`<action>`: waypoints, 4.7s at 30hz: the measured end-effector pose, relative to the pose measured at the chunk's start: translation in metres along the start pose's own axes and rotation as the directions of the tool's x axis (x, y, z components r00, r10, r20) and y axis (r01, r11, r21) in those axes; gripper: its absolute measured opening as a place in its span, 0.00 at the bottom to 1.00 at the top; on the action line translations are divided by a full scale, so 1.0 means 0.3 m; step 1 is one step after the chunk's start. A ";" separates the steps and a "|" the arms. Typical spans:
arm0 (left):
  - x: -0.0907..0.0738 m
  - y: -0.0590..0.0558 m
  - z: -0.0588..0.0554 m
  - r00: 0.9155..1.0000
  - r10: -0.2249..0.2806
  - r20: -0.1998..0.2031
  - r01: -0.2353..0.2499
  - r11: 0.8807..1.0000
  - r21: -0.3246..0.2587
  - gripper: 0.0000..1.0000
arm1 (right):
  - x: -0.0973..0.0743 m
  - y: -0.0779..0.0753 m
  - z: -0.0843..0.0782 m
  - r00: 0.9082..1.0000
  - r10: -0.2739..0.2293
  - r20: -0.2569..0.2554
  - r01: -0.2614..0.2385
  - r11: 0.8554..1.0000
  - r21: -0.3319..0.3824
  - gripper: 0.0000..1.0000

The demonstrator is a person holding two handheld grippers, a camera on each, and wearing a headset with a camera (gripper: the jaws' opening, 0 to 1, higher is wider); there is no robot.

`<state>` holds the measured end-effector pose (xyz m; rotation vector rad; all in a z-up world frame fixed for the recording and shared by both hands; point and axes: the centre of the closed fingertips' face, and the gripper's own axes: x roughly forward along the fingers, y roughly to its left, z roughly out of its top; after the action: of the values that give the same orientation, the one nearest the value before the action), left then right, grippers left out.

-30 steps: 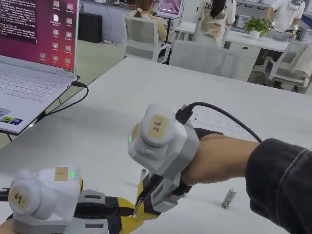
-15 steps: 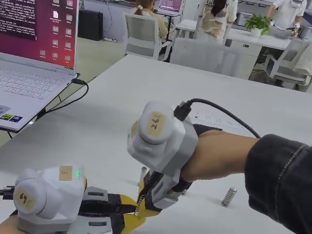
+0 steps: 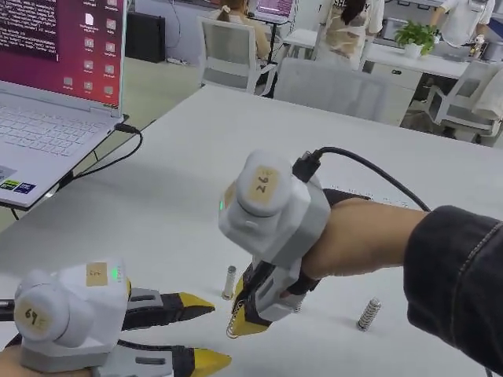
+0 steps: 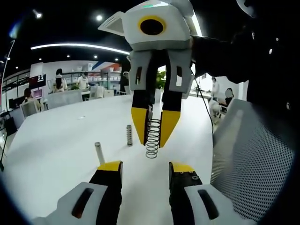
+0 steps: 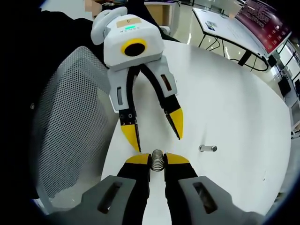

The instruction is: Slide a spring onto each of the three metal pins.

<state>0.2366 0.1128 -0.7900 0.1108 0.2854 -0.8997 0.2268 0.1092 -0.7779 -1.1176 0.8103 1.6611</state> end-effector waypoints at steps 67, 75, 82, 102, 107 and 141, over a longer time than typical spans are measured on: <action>0.000 0.055 -0.027 0.997 0.073 0.015 -0.073 0.997 -0.010 0.98 | 0.012 -0.322 -0.005 0.995 -0.096 -0.031 0.099 0.991 0.090 0.09; -0.001 0.057 -0.032 0.997 0.070 0.015 -0.069 0.997 -0.018 0.97 | 0.032 -0.324 -0.017 0.995 -0.085 -0.043 0.089 0.992 0.094 0.09; -0.005 0.063 -0.038 0.997 0.070 0.011 -0.070 0.997 -0.020 0.97 | 0.059 -0.317 -0.022 0.995 -0.077 -0.057 0.082 0.992 0.094 0.09; -0.007 0.063 -0.056 0.998 0.068 -0.001 -0.068 0.997 -0.033 0.95 | 0.179 -0.322 -0.066 0.994 -0.043 -0.101 0.054 0.993 0.102 0.09; -0.005 0.063 -0.058 0.998 0.069 -0.001 -0.069 0.997 -0.034 0.95 | 0.193 -0.321 -0.072 0.994 -0.042 -0.101 0.052 0.993 0.107 0.09; 0.003 0.065 -0.058 0.998 0.065 -0.004 -0.065 0.997 -0.037 0.95 | 0.188 -0.300 -0.130 0.996 -0.063 -0.067 0.073 0.984 0.163 0.23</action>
<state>0.2489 0.1279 -0.8073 0.0866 0.2991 -0.8297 0.3158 0.1242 -0.8463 -1.0730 0.9217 1.4804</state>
